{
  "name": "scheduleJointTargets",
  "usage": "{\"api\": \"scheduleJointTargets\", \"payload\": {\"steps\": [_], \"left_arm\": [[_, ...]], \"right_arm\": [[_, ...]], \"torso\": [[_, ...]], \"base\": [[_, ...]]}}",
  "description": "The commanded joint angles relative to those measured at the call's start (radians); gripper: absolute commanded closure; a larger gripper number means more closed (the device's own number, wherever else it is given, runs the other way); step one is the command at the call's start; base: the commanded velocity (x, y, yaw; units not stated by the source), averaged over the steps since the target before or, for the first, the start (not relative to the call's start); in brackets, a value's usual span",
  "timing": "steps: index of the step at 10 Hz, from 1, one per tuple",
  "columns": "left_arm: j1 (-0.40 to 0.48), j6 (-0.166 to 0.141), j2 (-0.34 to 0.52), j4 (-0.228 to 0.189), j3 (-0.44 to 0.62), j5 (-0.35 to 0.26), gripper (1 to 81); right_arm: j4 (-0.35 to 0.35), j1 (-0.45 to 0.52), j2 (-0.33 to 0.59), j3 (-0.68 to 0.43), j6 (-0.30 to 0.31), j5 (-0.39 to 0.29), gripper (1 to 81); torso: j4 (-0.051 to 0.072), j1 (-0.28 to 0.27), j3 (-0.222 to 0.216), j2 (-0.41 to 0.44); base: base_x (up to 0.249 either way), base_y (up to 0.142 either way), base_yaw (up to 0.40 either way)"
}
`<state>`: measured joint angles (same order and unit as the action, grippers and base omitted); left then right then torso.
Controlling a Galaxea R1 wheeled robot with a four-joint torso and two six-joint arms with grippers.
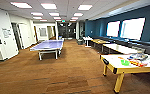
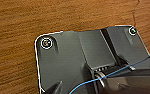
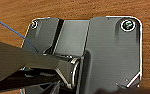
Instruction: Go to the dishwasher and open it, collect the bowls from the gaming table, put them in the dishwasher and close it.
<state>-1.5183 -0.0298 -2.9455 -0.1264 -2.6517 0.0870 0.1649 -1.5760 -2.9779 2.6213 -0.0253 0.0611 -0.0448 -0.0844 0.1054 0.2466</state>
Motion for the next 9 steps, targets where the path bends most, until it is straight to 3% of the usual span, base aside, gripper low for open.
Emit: {"api": "scheduleJointTargets", "payload": {"steps": [1,9], "left_arm": [[0.063,-0.001,0.005,0.002,-0.002,-0.041,1.0],[0.062,-0.001,0.003,0.001,-0.002,-0.041,1.0]], "right_arm": [[0.004,0.053,0.001,0.000,-0.002,-0.041,1.0],[0.004,0.053,-0.003,0.002,-0.002,-0.041,1.0]], "torso": [[0.000,0.000,0.000,0.000],[0.000,0.000,0.000,0.000]], "base": [[0.138,0.000,0.000],[0.143,0.000,0.000]]}}
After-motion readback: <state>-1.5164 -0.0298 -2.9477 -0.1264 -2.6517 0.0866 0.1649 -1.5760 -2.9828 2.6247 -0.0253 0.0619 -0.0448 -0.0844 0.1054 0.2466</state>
